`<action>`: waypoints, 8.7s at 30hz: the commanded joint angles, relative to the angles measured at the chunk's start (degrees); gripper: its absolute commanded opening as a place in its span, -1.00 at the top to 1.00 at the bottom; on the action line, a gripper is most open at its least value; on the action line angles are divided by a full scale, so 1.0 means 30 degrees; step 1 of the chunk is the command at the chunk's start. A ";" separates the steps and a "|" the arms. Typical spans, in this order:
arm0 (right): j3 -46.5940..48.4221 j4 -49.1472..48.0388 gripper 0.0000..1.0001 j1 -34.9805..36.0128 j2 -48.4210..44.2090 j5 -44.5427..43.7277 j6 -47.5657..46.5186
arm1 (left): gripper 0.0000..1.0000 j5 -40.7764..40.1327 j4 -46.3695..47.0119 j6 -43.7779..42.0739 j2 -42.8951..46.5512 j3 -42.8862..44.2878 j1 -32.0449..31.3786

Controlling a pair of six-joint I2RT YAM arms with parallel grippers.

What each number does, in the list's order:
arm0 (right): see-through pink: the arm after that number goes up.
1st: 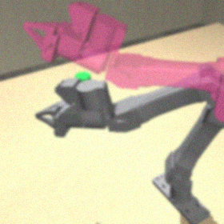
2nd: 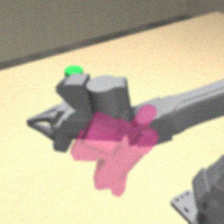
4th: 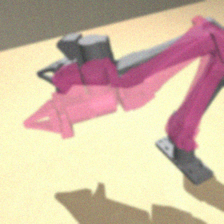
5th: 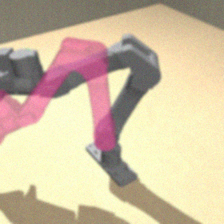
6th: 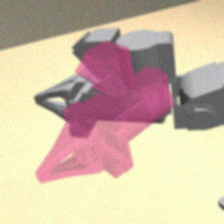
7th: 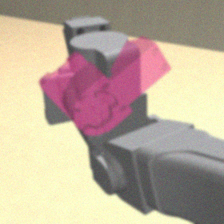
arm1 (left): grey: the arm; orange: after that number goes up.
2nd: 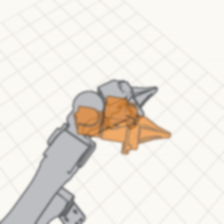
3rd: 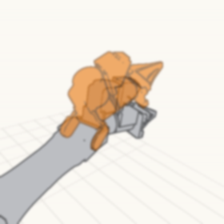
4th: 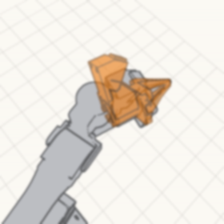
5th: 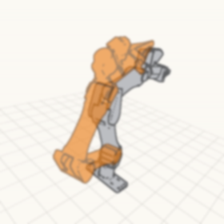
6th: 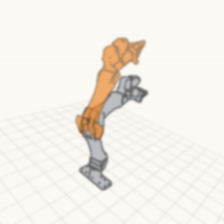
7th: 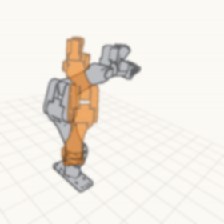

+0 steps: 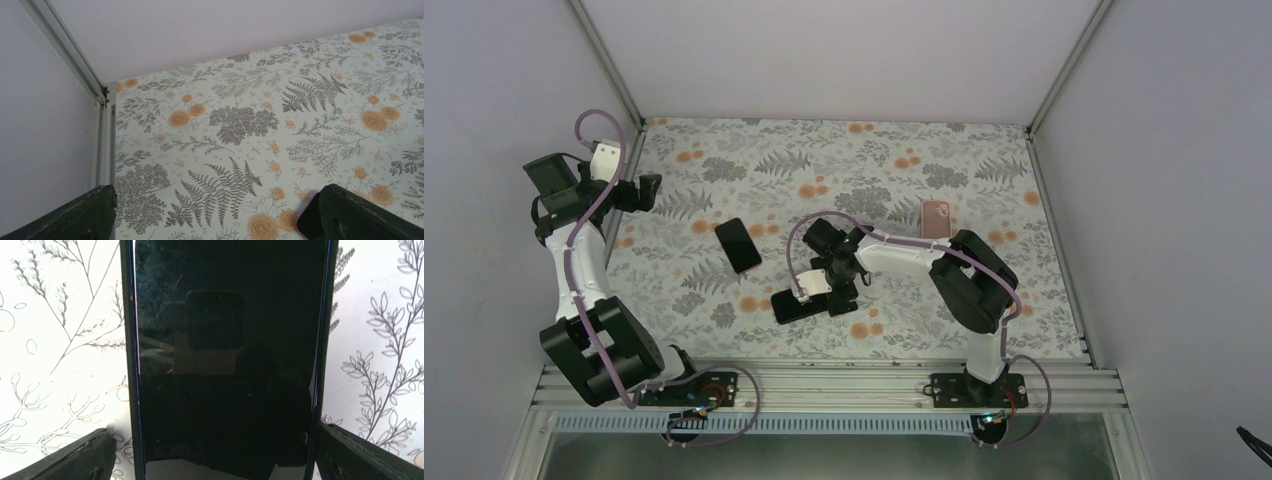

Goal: Take the phone out of the phone case
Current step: Pick up the phone at the center of the board, then remove the phone case from the phone.

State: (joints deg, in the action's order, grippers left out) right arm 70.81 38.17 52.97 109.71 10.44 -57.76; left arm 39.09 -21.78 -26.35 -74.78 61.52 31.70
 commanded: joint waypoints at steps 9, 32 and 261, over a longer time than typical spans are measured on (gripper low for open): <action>0.0405 0.0000 -0.73 0.0368 0.0932 -0.0458 -0.0242 | -1.00 -0.0024 0.0511 -0.0317 -0.0039 -0.0415 0.0096; -0.0649 -0.3142 -0.27 -0.1916 -0.5772 -0.1837 0.2626 | -1.00 0.4543 -1.1952 -0.2355 -0.5812 0.6648 -0.6617; 0.4285 0.0508 -0.34 -1.2148 -0.7237 0.8542 0.2905 | 0.95 0.4350 -1.6358 -0.7913 -0.6941 1.2628 -1.9148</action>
State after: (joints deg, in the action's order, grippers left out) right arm 80.34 45.87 16.53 86.65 40.36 -50.76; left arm 44.53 -68.05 -48.40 -96.29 99.90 -24.14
